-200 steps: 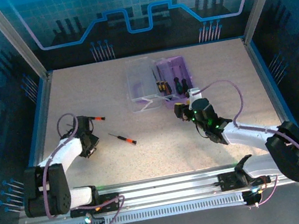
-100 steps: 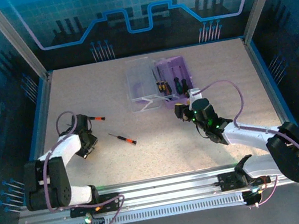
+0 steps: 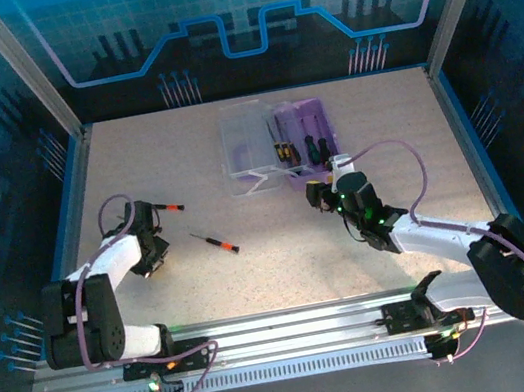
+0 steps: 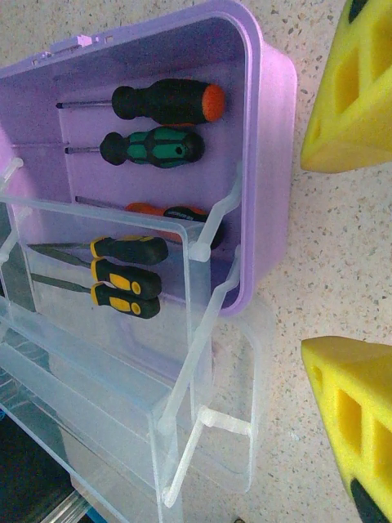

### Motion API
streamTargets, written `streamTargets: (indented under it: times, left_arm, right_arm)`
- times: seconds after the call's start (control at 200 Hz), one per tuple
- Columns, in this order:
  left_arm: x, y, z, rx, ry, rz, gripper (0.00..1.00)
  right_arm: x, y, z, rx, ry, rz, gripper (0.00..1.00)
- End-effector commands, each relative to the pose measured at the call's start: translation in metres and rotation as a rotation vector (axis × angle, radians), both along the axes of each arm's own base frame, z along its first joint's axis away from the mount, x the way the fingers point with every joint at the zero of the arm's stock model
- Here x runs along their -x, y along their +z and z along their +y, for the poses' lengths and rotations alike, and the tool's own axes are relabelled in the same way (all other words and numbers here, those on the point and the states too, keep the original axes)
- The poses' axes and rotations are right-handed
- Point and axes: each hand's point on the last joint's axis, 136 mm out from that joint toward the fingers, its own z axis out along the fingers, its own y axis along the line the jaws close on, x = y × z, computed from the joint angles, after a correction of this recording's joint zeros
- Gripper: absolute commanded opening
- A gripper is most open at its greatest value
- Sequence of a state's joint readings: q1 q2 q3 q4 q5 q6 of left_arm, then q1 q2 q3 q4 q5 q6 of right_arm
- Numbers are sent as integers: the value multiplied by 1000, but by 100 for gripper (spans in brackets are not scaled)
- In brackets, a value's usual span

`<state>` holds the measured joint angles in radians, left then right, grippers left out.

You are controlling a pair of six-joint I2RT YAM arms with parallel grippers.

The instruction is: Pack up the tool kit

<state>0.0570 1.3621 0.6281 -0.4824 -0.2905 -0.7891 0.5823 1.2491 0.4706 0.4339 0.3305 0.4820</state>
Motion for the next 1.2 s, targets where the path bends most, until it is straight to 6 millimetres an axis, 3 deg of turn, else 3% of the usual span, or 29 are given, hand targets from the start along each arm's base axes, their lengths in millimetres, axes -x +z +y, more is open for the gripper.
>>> streamTargets:
  times: [0.0, 0.315, 0.595, 0.69, 0.795, 0.855, 1.021, 1.196]
  left_arm:
    - [-1, 11, 3, -16, -26, -45, 26]
    - [3, 24, -4, 16, -52, -101, 23]
    - [21, -4, -33, 196, -10, -82, 23]
    - [23, -6, -37, 213, -18, -66, 29]
    - [17, 4, -37, 204, -59, -62, 49]
    - [14, 11, -33, 178, -69, -64, 55]
    - [7, 28, -20, 104, -70, -65, 56]
    - [3, 17, -15, 91, -49, -10, 52]
  right_arm:
    - [1, 6, -4, -10, -15, -15, 56]
    - [2, 7, -3, -13, -15, -18, 56]
    - [2, 8, -4, -13, -17, -21, 56]
    - [2, 8, -4, -14, -16, -20, 56]
    - [2, 8, -5, -13, -20, -20, 56]
    - [2, 8, -5, -11, -22, -22, 56]
    - [3, 10, -6, -15, -22, -26, 56]
    - [3, 11, -6, -17, -18, -26, 56]
